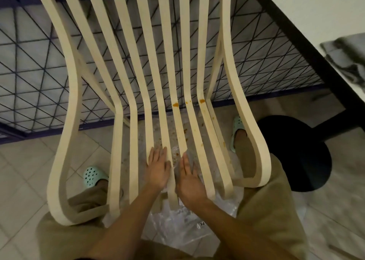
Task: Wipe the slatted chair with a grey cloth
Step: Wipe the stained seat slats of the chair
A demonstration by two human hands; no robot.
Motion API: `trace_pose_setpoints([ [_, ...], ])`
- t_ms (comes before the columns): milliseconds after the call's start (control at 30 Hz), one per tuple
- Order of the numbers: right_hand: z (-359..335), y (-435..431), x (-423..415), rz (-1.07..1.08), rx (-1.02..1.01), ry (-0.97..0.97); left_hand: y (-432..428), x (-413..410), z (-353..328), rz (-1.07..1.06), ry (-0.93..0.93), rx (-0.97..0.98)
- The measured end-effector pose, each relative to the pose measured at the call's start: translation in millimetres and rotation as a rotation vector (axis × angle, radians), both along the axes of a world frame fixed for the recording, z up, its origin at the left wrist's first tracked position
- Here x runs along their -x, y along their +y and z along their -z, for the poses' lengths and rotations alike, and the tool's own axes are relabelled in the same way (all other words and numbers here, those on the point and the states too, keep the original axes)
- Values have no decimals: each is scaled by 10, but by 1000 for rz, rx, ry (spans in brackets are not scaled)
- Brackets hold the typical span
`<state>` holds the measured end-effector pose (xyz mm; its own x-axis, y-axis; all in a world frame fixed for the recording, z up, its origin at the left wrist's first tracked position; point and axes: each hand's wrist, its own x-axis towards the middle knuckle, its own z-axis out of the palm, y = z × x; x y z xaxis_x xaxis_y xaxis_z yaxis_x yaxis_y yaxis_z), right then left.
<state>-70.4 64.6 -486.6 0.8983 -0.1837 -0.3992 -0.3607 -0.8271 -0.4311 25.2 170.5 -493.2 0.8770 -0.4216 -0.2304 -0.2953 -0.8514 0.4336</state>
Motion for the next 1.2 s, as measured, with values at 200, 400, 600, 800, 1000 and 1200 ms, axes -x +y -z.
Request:
trace_pose_setpoints([
  [200,26,-4,-80,37,48,-54,-49,-281,38,47,39,-67],
  [400,47,-57,-282,5,45,-84,-85,-436,91,32,7,-86],
  [600,130,-153,-591,24,72,-90,-149,-464,124,42,-74,-91],
  [800,198,-256,-968,44,70,-114,-145,-484,177,45,-102,-123],
  [1000,239,-385,-1346,10,113,-125,-147,-478,217,41,-81,-98],
  [1200,296,-526,-1801,-15,148,-115,-163,-518,190,43,-59,-95],
])
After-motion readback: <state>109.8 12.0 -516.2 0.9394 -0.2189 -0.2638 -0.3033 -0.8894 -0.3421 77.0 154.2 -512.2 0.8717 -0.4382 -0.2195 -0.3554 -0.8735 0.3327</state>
